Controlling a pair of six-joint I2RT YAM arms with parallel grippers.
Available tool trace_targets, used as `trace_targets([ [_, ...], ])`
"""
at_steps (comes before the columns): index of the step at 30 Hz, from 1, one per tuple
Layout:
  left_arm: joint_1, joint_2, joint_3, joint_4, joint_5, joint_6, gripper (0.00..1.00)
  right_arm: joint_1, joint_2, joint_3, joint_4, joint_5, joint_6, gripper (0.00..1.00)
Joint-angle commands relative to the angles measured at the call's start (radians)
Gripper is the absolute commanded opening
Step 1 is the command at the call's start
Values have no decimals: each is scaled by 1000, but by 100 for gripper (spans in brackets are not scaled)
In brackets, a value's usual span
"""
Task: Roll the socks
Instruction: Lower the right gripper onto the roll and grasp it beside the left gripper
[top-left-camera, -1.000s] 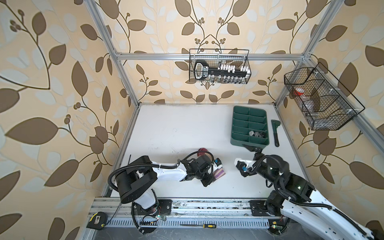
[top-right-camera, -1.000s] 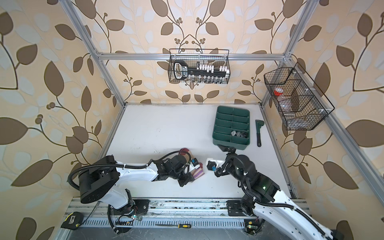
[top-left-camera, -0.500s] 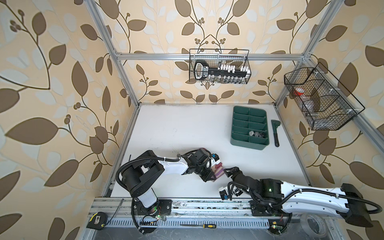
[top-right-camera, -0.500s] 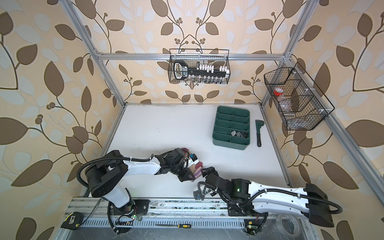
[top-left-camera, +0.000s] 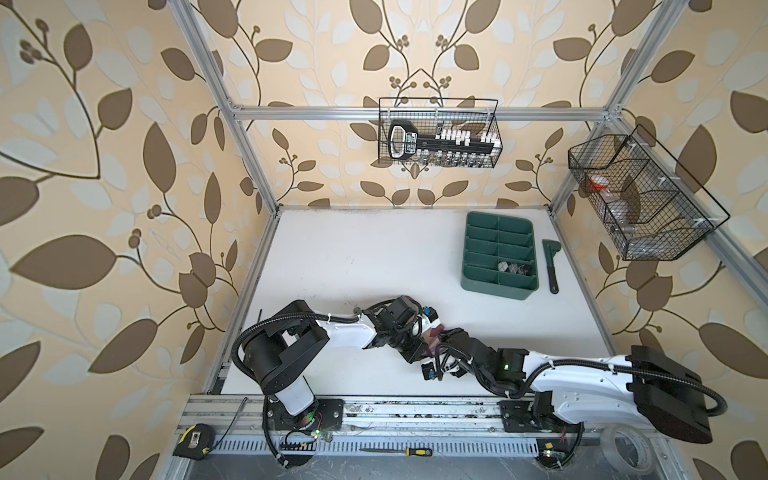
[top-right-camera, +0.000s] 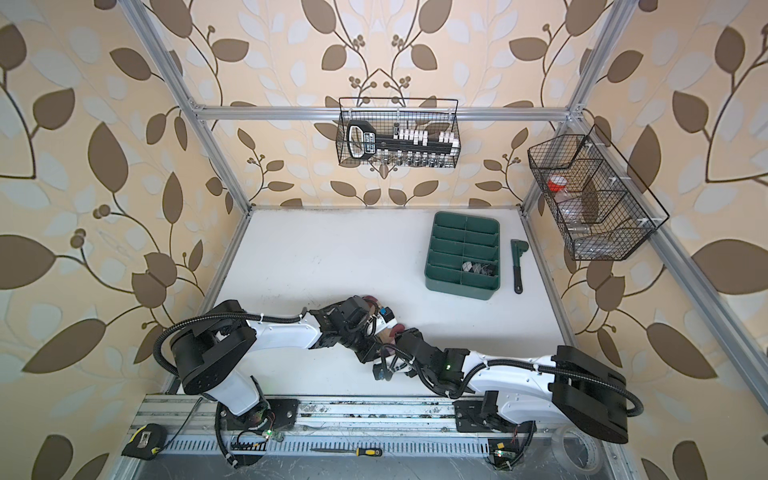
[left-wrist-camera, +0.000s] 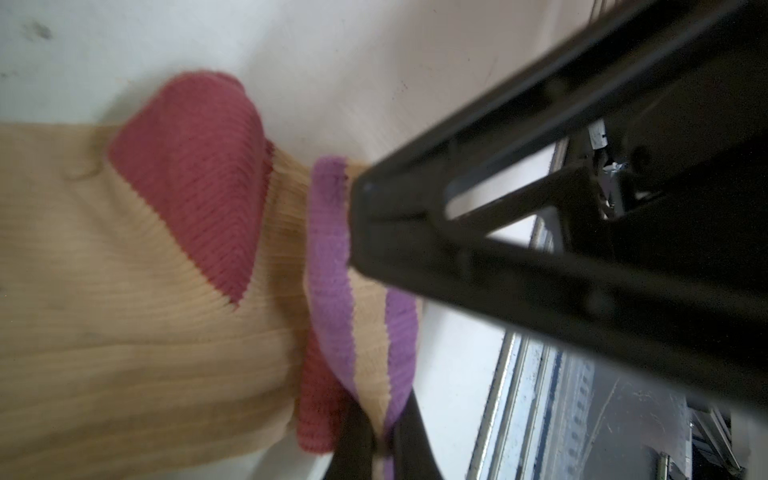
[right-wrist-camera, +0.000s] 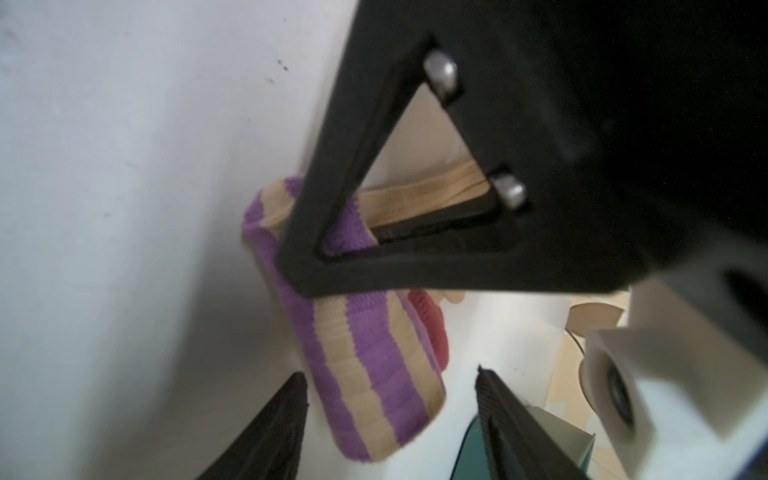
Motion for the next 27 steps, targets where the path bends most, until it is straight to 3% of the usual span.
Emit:
trace_targets([
  [1, 3, 17, -1, -48, 0, -13, 0, -2, 30, -3, 72, -37, 4, 63],
  [14, 3, -18, -6, -37, -7, -16, 0, -9, 112, 14, 46, -82, 41, 30],
  [18, 4, -30, 6, -56, -16, -5, 0, -10, 137, 17, 40, -92, 44, 10],
  [21, 4, -48, 6, -66, -39, 2, 0, -10, 163, 33, 13, -108, 46, 0],
  [24, 3, -67, -2, -64, -59, -2, 0, -8, 185, 60, -33, -134, 50, 0],
  [27, 4, -82, -6, -62, -74, -2, 7, -8, 216, 103, -117, -171, 66, 0],
])
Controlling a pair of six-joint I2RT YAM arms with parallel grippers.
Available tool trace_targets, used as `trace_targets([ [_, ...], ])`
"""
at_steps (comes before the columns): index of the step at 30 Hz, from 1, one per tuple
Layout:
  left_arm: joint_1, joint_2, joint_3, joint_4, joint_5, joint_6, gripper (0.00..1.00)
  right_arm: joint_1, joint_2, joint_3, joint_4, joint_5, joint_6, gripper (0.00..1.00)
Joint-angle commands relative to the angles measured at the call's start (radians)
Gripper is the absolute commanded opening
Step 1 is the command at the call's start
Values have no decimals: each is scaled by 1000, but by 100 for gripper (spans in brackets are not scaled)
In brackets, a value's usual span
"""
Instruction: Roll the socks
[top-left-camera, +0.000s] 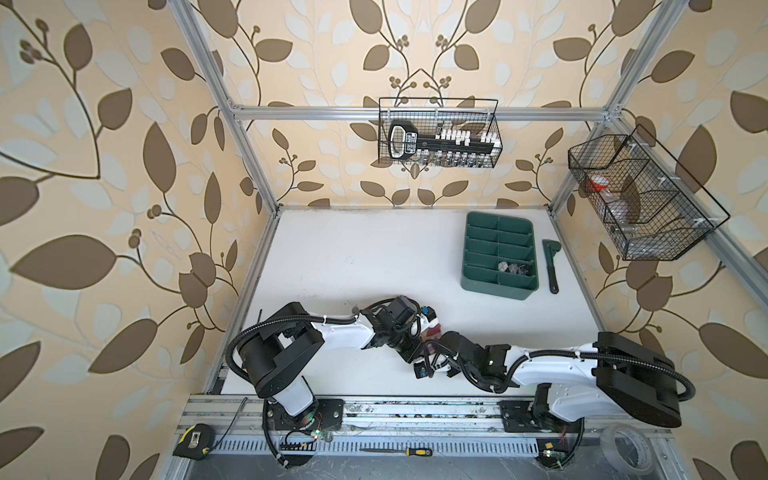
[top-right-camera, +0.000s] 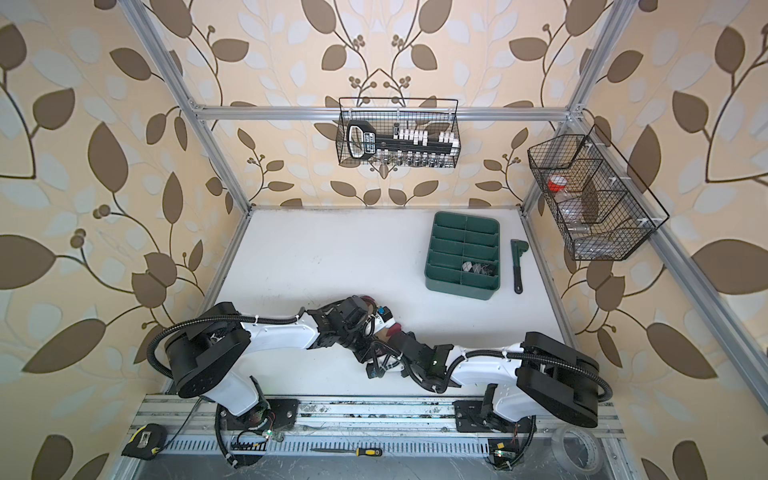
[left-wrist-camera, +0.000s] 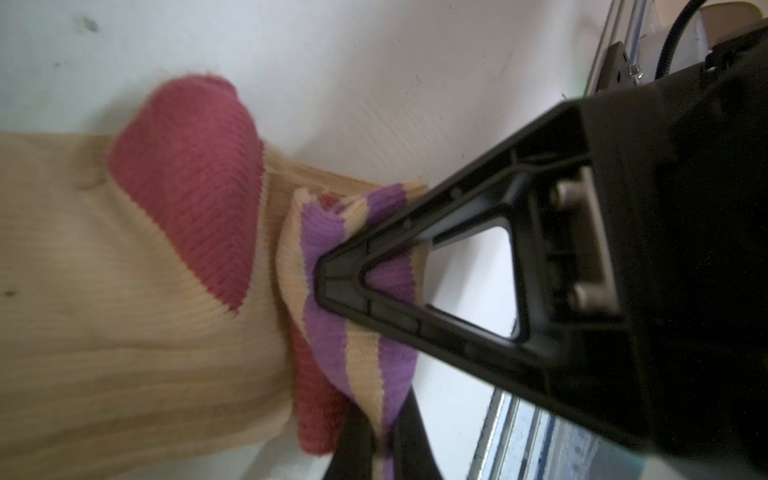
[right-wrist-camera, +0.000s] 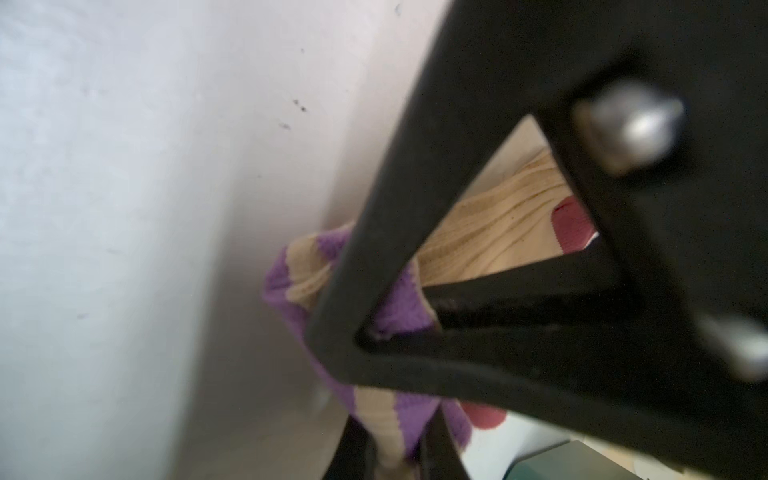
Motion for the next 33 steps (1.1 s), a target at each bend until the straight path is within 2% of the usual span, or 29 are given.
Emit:
trace_targets([
  [1, 3, -44, -3, -7, -30, -2, 9, 0, 53, 37, -158, -128, 25, 0],
  [7, 3, -80, -2, -28, -74, 10, 31, -11, 70, 71, -239, -189, 44, 0],
  [12, 3, -132, -7, -35, -118, 20, 56, -23, 76, 83, -273, -224, 57, 0],
  [16, 4, -198, -7, -56, -160, 27, 64, -32, 91, 107, -313, -253, 84, 0],
  [20, 4, -359, 20, -163, -325, 95, 68, -46, 105, 166, -413, -318, 141, 0],
  [24, 4, -625, 42, -263, -592, 272, 77, -62, 125, 229, -528, -371, 199, 0],
  [27, 4, -791, 53, -309, -705, 429, 78, -95, 149, 270, -576, -435, 241, 0],
  [30, 2, -900, 64, -359, -640, 618, 78, -131, 196, 329, -615, -507, 275, 0],
  [33, 1, -933, 107, -473, -524, 758, 78, -154, 281, 434, -685, -562, 321, 0],
])
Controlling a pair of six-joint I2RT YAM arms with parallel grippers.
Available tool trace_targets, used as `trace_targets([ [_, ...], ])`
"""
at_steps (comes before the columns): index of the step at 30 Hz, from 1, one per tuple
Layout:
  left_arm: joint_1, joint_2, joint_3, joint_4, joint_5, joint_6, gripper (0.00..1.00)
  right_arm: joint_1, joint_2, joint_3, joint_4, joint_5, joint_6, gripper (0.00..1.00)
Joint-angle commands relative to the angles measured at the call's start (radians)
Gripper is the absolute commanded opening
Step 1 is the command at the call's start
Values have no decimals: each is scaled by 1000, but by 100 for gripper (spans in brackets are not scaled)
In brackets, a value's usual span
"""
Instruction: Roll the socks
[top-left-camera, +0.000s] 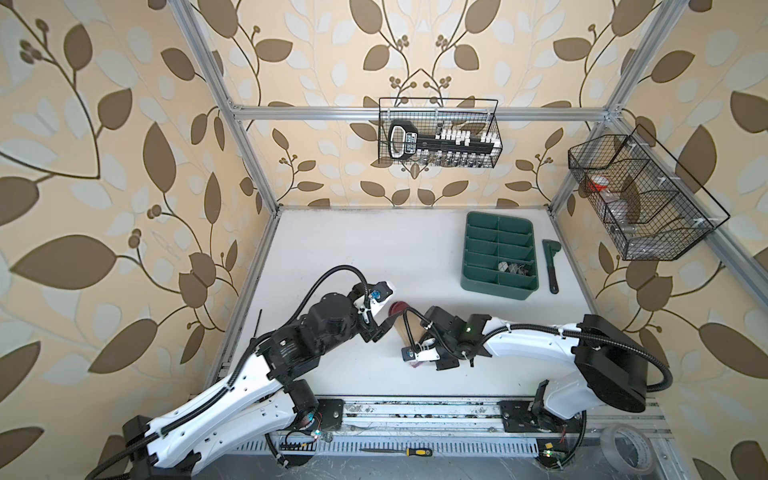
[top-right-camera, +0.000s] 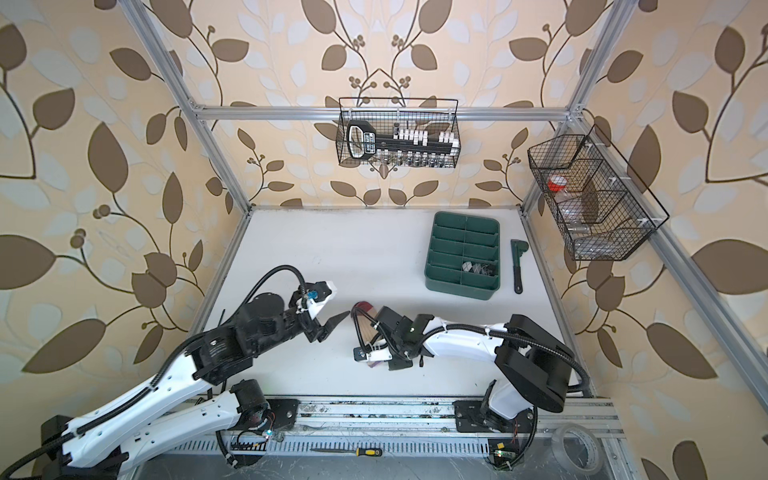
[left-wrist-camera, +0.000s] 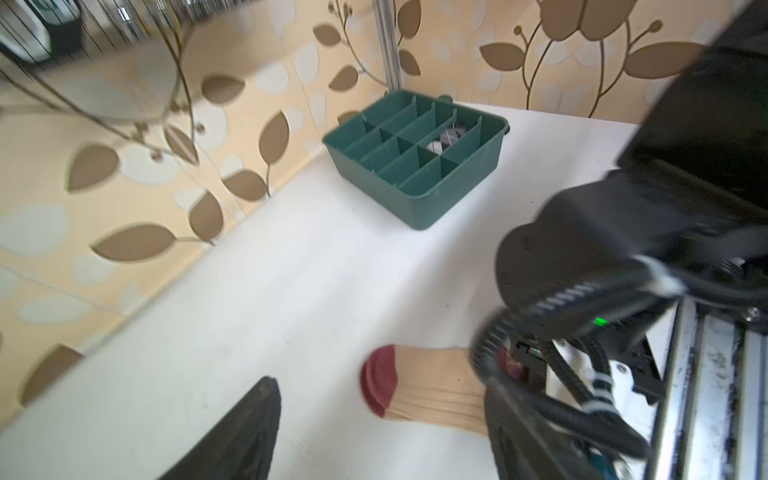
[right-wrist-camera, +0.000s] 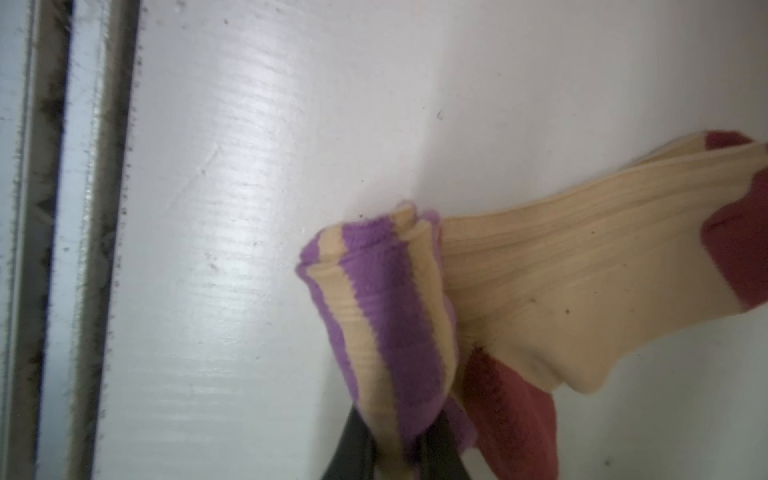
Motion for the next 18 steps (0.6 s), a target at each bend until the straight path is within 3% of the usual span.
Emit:
trace_targets([
  [1, -10, -4, 61, -163, 96, 250, 78, -17, 116, 84, -185, -132, 84, 0],
  [4, -31, 9, 85, -256, 155, 307, 79, -28, 227, 204, -273, -162, 114, 0],
  [11, -204, -63, 7, -240, -40, 336, 81, -64, 349, 314, -346, -243, 126, 0],
  [18, -376, 86, -22, -244, -227, 379, 79, -123, 517, 517, -502, -320, 164, 0],
])
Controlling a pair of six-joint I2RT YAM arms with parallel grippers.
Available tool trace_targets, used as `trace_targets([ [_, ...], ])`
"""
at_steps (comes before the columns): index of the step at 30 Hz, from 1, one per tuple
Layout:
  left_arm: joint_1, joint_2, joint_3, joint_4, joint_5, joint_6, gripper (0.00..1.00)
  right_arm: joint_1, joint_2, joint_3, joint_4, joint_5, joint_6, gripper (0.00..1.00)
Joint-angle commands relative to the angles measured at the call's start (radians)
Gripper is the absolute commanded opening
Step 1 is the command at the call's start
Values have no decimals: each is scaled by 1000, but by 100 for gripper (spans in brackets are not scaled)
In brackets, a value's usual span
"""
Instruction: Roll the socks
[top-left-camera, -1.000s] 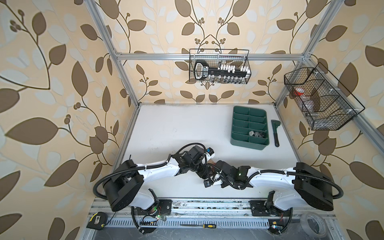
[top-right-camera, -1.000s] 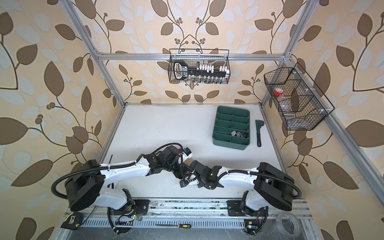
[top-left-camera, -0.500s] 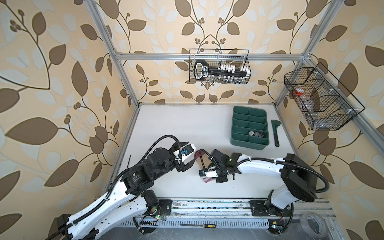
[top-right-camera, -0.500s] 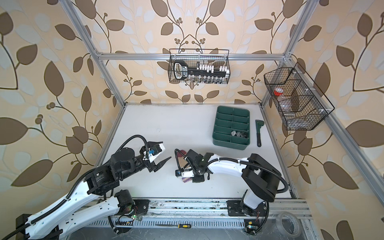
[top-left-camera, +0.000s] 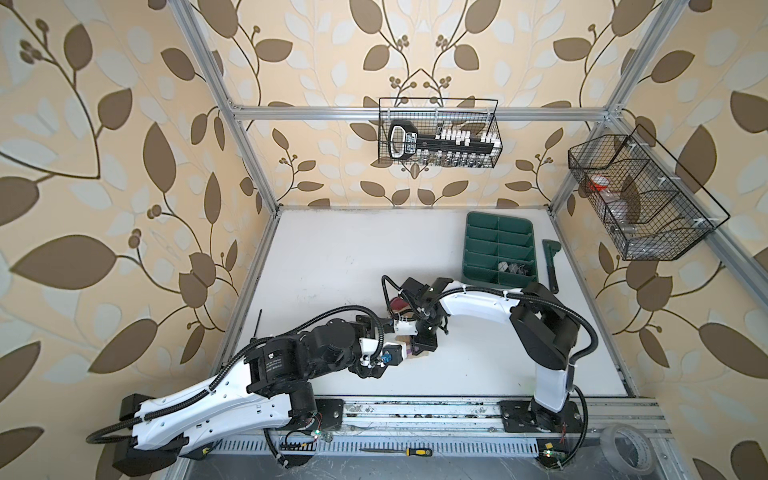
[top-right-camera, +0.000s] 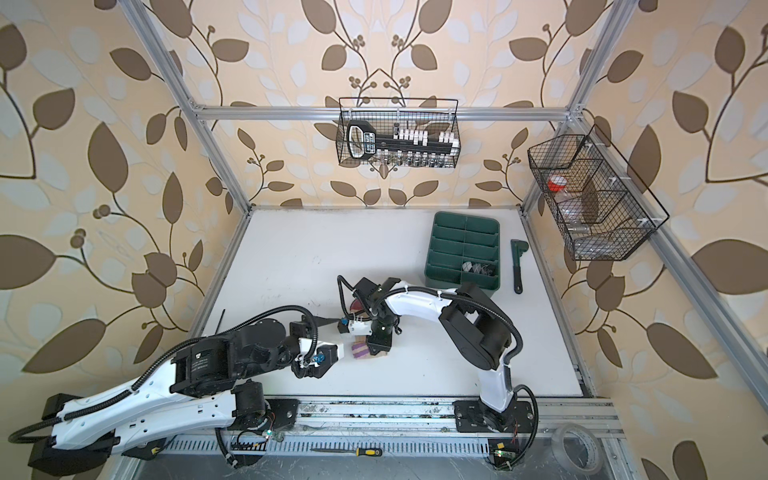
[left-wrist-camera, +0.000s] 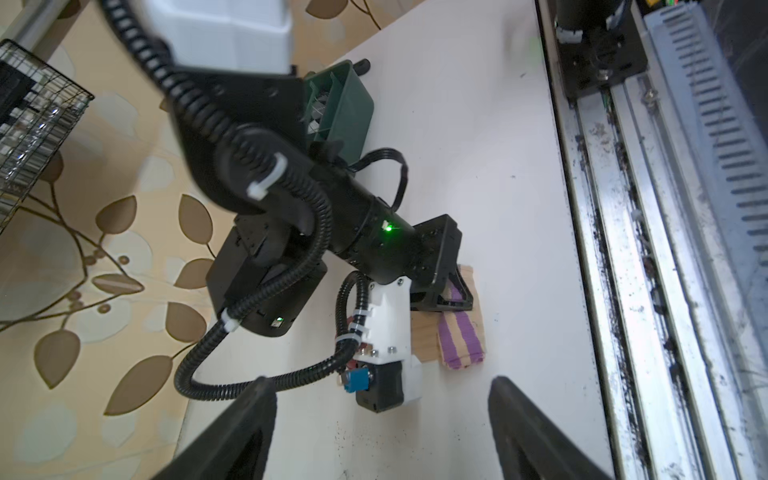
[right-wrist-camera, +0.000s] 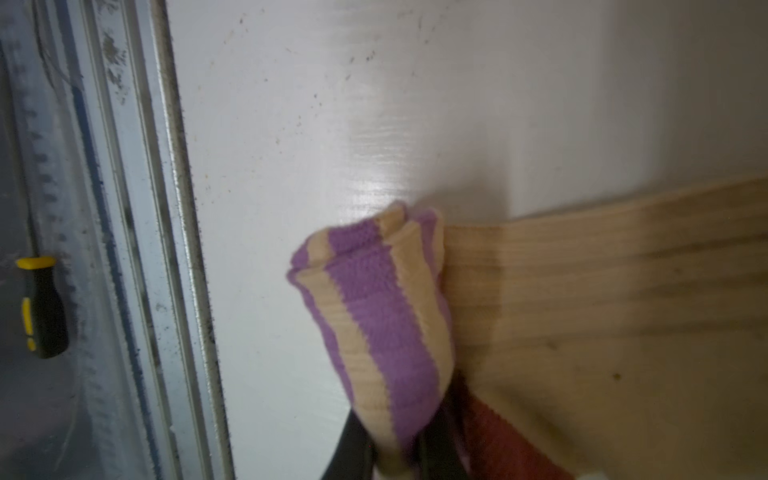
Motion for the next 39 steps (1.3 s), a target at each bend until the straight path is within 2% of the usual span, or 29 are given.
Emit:
trace_targets([
  [1, -79, 85, -22, 29, -195, -7, 78, -20, 120, 36, -98, -33, 16, 0],
  [4, -176, 135, -24, 124, -350, -240, 78, -40, 132, 41, -102, -51, 13, 0],
  [6, -220, 162, -49, 186, -373, -360, 78, -54, 133, 42, -102, -60, 11, 0],
  [7, -245, 190, -60, 212, -394, -411, 78, -62, 132, 45, -102, -67, 11, 0],
  [9, -284, 261, -56, 214, -437, -432, 78, -79, 138, 56, -106, -77, 11, 0],
  [15, -323, 435, -13, 149, -541, -370, 78, -126, 187, 100, -140, -96, 6, 0],
  [18, -323, 438, -8, 75, -539, -327, 78, -121, 218, 127, -167, -133, -1, 0],
  [23, -323, 431, -1, -21, -523, -383, 74, -134, 244, 151, -198, -168, -17, 0],
  [28, -317, 530, -126, 163, -590, -299, 78, -154, 256, 177, -241, -204, -32, 0],
  [35, -301, 772, -177, 432, -705, -237, 71, -163, 237, 177, -244, -216, -37, 0],
  [39, -267, 829, -186, 503, -703, -224, 67, -167, 237, 180, -242, -228, -37, 0],
])
